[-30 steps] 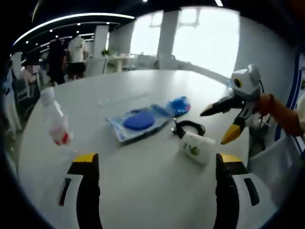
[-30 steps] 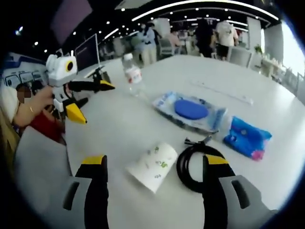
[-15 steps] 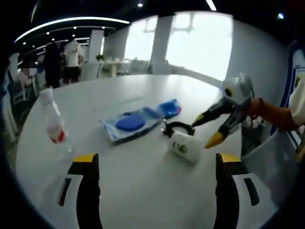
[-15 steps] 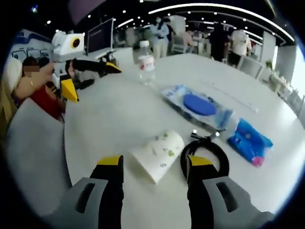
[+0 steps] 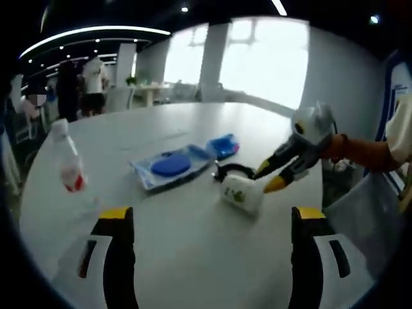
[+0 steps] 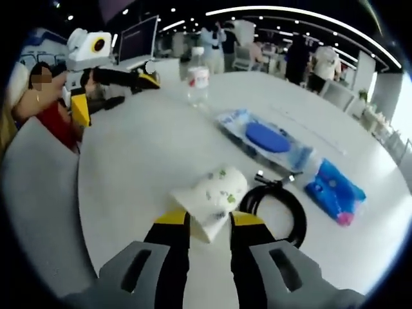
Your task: Arrange the tabletop items into an orderly group along one side of the table until the central work area is clear of visible clutter.
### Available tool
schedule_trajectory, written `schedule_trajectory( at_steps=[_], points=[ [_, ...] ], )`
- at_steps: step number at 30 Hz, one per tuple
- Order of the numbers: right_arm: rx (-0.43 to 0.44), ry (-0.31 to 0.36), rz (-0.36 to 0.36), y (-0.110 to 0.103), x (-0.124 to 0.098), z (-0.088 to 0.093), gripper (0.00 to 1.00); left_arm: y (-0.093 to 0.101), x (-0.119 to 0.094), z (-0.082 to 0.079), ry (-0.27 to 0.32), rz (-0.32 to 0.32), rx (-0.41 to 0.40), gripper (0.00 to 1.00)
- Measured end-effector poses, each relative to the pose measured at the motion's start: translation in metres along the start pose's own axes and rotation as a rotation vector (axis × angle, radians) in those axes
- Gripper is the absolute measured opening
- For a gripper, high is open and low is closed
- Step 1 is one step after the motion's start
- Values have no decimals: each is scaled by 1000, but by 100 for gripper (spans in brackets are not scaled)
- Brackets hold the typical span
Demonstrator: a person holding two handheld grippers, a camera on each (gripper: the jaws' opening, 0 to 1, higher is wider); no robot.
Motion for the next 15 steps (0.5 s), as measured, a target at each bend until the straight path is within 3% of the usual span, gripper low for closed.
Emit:
schedule_trajectory(
  at_steps=[7, 11, 15],
  points=[
    [20, 24, 26, 5, -2, -3, 2, 1, 3, 1, -7, -15, 20, 99],
    [30, 35, 23, 5, -4, -9, 2, 4, 4, -1, 6, -5, 32, 99],
    [96, -15, 24, 3, -6, -12, 2, 7, 5, -3, 26, 5, 54, 99]
  ],
)
Point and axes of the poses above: the point that each gripper's makers call its tool centre point, and the gripper's own axes: x roughly forward along the fingers, y roughly to its right, z roughly out of its underside, the point moved 8 cm from there along -x, roughly backward along the fingers, and after that the axes turned 6 degrees about x, right-handed, at the moved point
